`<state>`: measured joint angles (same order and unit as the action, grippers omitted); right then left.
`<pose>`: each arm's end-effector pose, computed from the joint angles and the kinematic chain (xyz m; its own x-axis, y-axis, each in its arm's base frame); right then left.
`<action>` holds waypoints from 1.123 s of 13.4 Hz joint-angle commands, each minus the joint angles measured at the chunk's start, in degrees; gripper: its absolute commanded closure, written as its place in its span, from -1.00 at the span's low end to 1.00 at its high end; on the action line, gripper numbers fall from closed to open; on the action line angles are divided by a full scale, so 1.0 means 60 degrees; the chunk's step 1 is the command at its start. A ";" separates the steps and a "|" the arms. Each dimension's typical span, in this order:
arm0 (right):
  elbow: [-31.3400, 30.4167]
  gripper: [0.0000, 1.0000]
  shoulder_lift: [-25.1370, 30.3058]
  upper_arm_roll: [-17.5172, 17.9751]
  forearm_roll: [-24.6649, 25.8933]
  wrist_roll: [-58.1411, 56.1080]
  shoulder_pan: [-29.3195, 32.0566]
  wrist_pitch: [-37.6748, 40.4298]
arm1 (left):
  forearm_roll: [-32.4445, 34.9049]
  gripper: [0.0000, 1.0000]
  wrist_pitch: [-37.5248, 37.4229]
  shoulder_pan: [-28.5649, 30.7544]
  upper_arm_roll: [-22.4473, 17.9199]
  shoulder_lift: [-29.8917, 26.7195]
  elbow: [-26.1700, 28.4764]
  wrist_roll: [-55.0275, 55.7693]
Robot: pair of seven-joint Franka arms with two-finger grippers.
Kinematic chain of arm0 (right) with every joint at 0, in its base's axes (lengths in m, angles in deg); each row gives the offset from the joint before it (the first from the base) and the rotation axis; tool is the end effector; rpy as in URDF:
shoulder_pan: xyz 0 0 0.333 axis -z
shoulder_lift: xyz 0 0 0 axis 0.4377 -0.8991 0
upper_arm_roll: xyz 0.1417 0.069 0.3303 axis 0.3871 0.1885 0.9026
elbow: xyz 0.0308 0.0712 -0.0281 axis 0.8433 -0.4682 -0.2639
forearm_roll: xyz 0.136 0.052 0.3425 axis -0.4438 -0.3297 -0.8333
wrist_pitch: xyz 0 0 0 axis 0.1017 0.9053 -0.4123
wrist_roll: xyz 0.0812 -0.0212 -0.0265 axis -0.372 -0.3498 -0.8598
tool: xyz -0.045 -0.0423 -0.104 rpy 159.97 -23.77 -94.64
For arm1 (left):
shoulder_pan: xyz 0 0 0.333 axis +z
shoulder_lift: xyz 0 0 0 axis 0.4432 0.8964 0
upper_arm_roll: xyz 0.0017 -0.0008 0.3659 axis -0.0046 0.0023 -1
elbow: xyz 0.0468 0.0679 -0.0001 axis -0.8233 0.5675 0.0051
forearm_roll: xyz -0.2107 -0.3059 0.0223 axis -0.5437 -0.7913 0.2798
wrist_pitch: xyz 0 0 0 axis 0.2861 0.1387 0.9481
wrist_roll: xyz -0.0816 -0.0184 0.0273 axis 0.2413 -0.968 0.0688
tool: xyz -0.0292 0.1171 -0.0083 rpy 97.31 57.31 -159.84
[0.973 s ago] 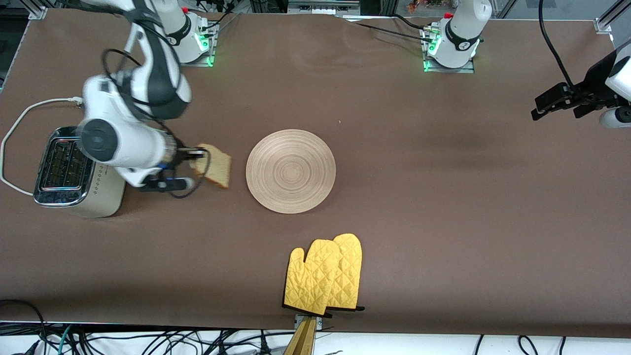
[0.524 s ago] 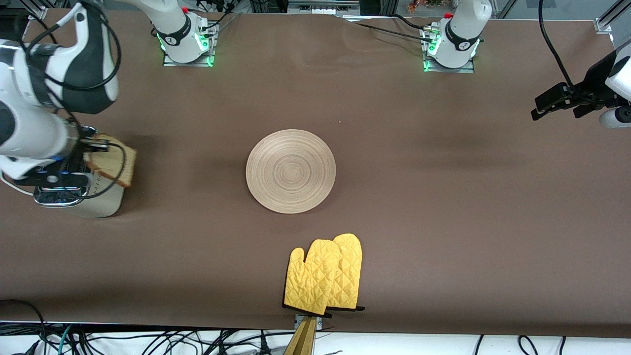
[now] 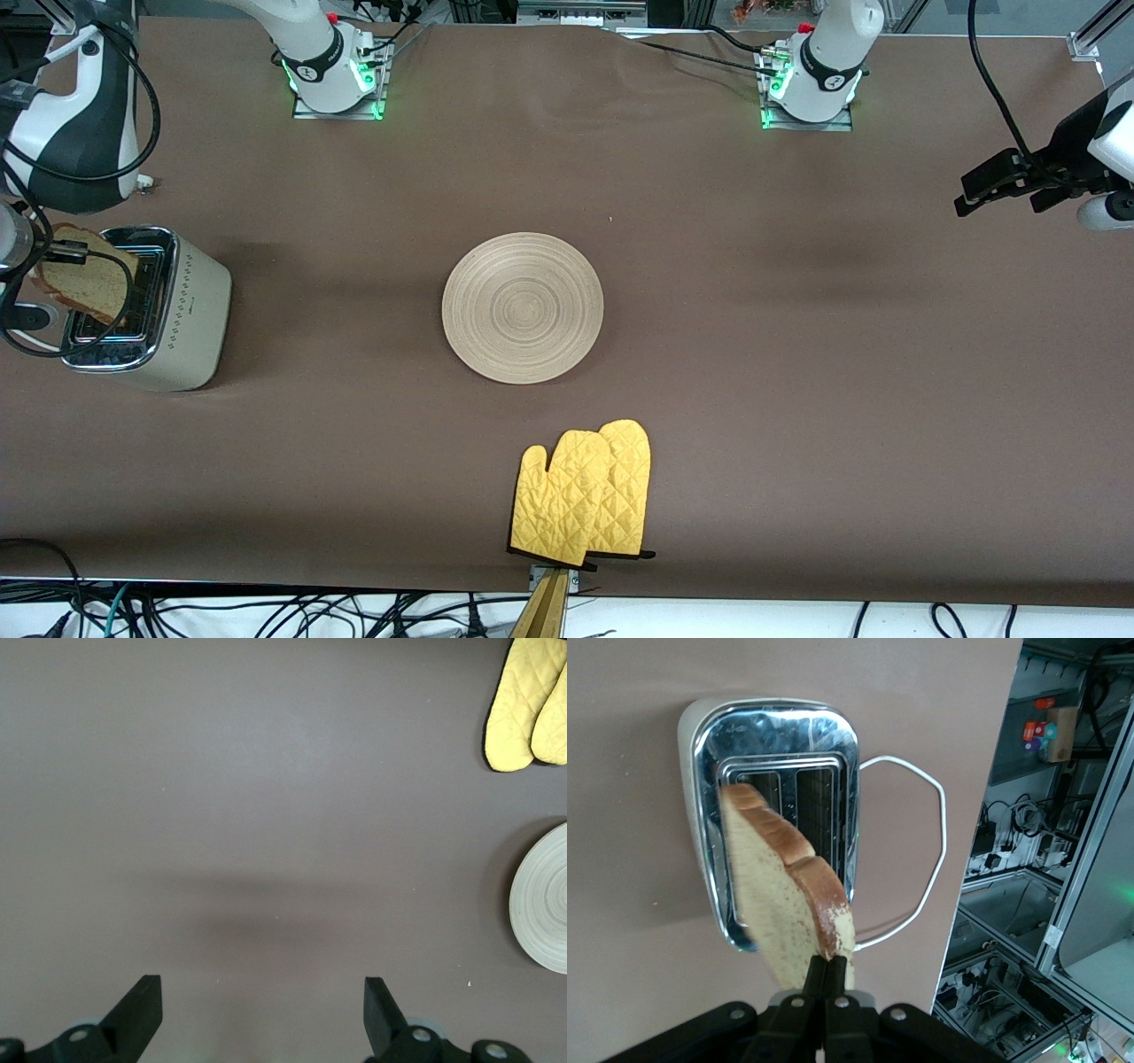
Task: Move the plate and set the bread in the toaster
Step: 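Lower the bread into the toaster slot with the right gripper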
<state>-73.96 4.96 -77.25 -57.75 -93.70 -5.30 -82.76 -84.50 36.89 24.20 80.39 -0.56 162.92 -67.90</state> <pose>0.6110 -0.0589 0.5551 0.9637 -0.0889 -0.2519 0.0516 -0.8633 0.5021 0.5237 -0.0141 0.6640 0.9915 0.1175 -0.0563 0.1203 -0.9915 0.0496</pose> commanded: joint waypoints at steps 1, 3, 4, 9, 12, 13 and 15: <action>0.0024 1.00 -0.0283 -0.0017 0.0115 -0.0501 0.0390 -0.0435 | -0.0221 -1.00 0.0103 0.0073 0.0019 -0.0117 0.0131 0.0042; -0.0049 1.00 -0.0488 -0.0017 0.0086 -0.0502 0.0550 -0.0567 | -0.0221 -1.00 0.0103 0.0073 0.0048 -0.0131 0.0131 0.0012; -0.0253 1.00 -0.0488 0.0041 0.0086 -0.0502 0.0697 -0.0829 | -0.0221 -1.00 0.0103 0.0073 0.0048 -0.0117 0.0117 0.0012; -0.0899 1.00 -0.0430 0.0056 0.0130 -0.0531 0.0713 -0.1301 | -0.0221 -1.00 0.0044 0.0073 0.0048 -0.0146 0.0131 0.0012; -0.0958 1.00 -0.0386 0.0085 0.0115 -0.0531 0.0684 -0.0994 | -0.0221 -1.00 -0.0029 0.0073 0.0077 -0.0146 0.0116 0.0027; -0.0958 1.00 -0.0371 0.0143 0.0115 -0.0546 0.0669 -0.0804 | -0.0221 -1.00 -0.0044 0.0073 0.0077 -0.0161 0.0116 0.0027; -0.0958 1.00 -0.0356 0.0217 0.0115 -0.0517 0.0669 -0.0394 | -0.0221 -1.00 -0.0073 0.0073 0.0077 -0.0161 0.0116 0.0012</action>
<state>-78.68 1.22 -76.76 -57.65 -96.16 -1.15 -87.06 -84.50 36.78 24.20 80.51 -0.59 162.92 -67.90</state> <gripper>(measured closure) 0.987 0.000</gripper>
